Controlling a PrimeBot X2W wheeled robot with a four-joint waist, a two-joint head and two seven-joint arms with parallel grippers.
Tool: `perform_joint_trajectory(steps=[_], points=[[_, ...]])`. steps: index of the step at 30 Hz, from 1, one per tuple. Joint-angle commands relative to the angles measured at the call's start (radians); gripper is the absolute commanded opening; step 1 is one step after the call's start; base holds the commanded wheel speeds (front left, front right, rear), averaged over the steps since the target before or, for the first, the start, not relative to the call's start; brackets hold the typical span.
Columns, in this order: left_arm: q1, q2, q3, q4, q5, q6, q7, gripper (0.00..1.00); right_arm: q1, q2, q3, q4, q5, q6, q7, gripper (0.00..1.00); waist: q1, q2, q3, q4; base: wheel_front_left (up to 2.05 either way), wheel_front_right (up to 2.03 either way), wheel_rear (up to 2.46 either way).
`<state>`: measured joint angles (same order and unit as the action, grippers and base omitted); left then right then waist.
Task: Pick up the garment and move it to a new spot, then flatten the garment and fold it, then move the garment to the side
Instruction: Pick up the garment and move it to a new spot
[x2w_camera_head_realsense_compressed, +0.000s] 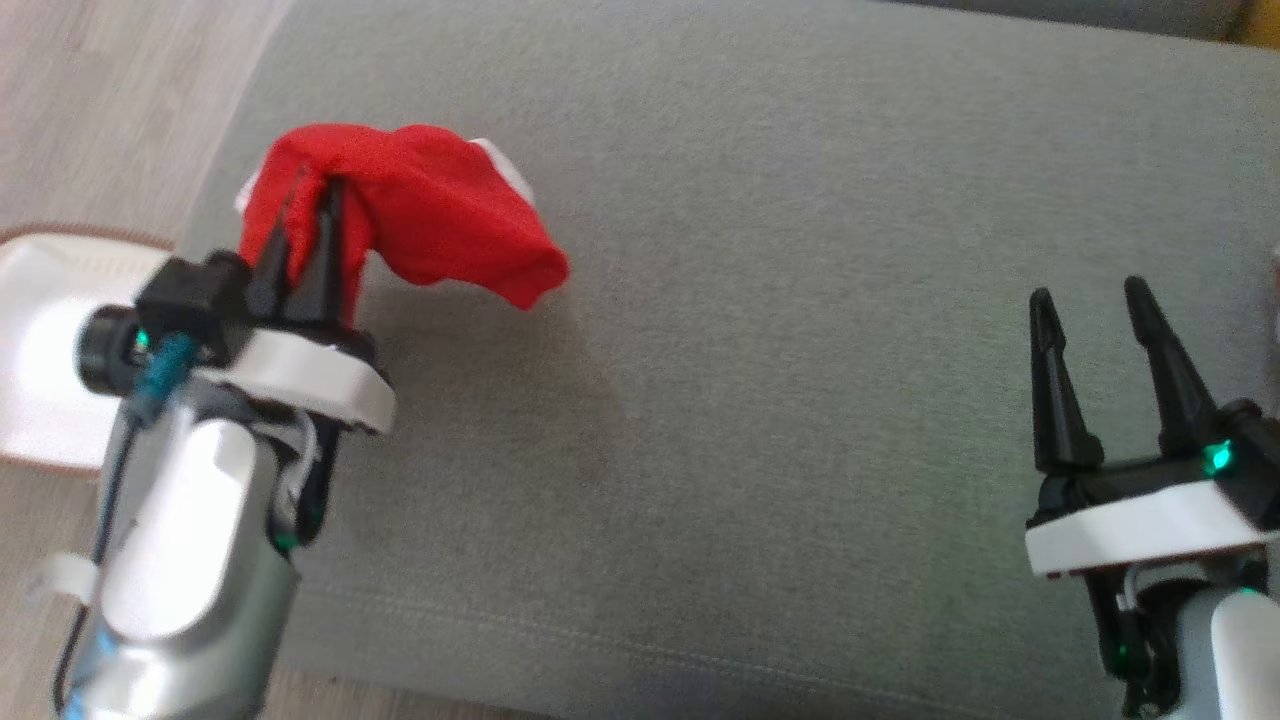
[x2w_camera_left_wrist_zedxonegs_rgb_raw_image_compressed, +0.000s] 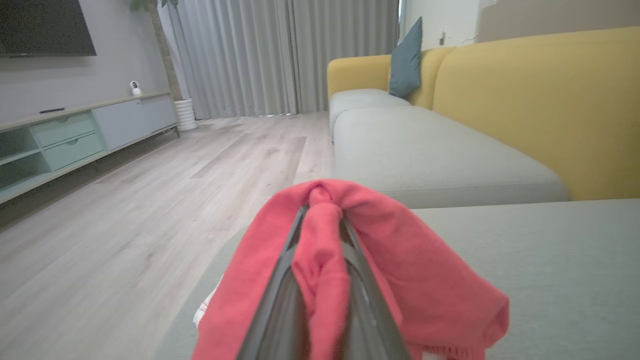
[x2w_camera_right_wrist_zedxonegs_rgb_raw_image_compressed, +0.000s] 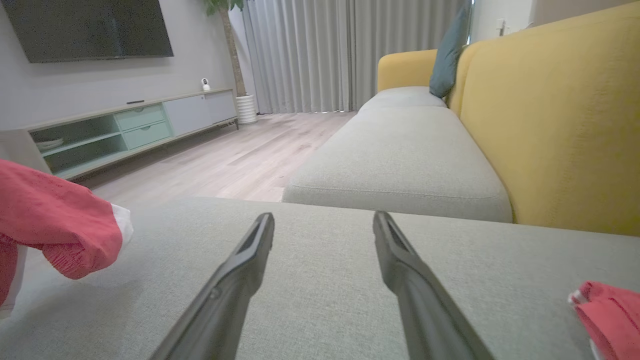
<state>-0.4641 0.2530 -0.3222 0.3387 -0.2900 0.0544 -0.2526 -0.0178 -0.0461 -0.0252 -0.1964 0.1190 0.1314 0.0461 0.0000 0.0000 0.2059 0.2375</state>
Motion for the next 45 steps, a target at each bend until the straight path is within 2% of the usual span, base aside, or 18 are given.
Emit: perform_joint_trajectory(steps=[1, 7, 14, 19, 25, 26, 28, 30, 33, 37, 45], points=[[-0.013, 0.037, 0.019, -0.073, 0.008, 0.005, -0.001, 0.00, 0.006, -0.004, 0.027, -0.029, 0.013, -0.001, -0.012, 1.00, 0.0000, 0.0000, -0.029, -0.035, 0.00, 0.00, 0.00], [0.045, 0.010, -0.064, -0.209, 0.016, -0.020, 0.054, 0.00, 0.012, -0.004, 0.037, -0.029, 0.030, -0.001, -0.028, 1.00, 0.0000, 0.0000, -0.028, -0.111, 0.00, 0.00, 0.00], [0.035, -0.013, -0.143, -0.256, 0.040, -0.048, 0.085, 0.00, 0.002, -0.004, 0.047, -0.030, 0.044, -0.001, -0.046, 1.00, 0.0000, 0.0000, 0.012, -0.215, 0.00, 0.00, 0.00], [0.051, -0.022, -0.231, -0.222, 0.065, -0.093, 0.110, 0.00, 0.001, -0.004, 0.047, -0.019, 0.056, -0.001, -0.063, 1.00, 0.0000, 0.0000, 0.044, -0.270, 0.00, 0.00, 0.00], [0.106, -0.025, -0.354, -0.111, 0.086, -0.141, 0.149, 0.00, 0.002, -0.004, 0.051, 0.002, 0.071, -0.001, -0.083, 1.00, 0.0000, 0.0000, 0.059, -0.287, 0.00, 0.00, 0.00], [0.112, -0.024, -0.373, -0.095, 0.087, -0.148, 0.160, 0.04, 0.001, -0.004, 0.051, 0.005, 0.071, -0.001, -0.085, 1.00, 0.0000, 0.0000, 0.060, -0.285, 0.00, 0.00, 0.00], [0.121, -0.027, -0.403, -0.073, 0.080, -0.159, 0.171, 1.00, -0.001, -0.004, 0.050, 0.010, 0.071, -0.001, -0.085, 1.00, 0.0000, 0.0000, 0.057, -0.278, 0.00, 0.00, 0.00], [0.127, -0.025, -0.425, -0.073, 0.080, -0.164, 0.147, 1.00, -0.004, -0.004, 0.048, 0.015, 0.067, -0.001, -0.085, 1.00, 0.0000, 0.0000, 0.047, -0.261, 0.00, 0.00, 0.00], [0.150, -0.021, -0.413, -0.101, 0.075, -0.143, 0.099, 1.00, -0.003, -0.004, 0.044, 0.018, 0.061, -0.001, -0.081, 1.00, 0.0000, 0.0000, 0.031, -0.243, 0.00, 0.00, 0.00], [0.190, -0.010, -0.360, -0.164, 0.051, -0.087, 0.046, 1.00, 0.004, -0.004, 0.039, 0.021, 0.053, -0.001, -0.072, 1.00, 0.0000, 0.0000, 0.004, -0.217, 0.00, 0.00, 0.00], [0.234, 0.015, -0.189, -0.286, -0.006, 0.032, 0.000, 1.00, 0.012, -0.004, 0.028, 0.009, 0.044, -0.001, -0.056, 1.00, 0.0000, 0.0000, -0.021, -0.173, 0.00, 0.00, 0.00]])
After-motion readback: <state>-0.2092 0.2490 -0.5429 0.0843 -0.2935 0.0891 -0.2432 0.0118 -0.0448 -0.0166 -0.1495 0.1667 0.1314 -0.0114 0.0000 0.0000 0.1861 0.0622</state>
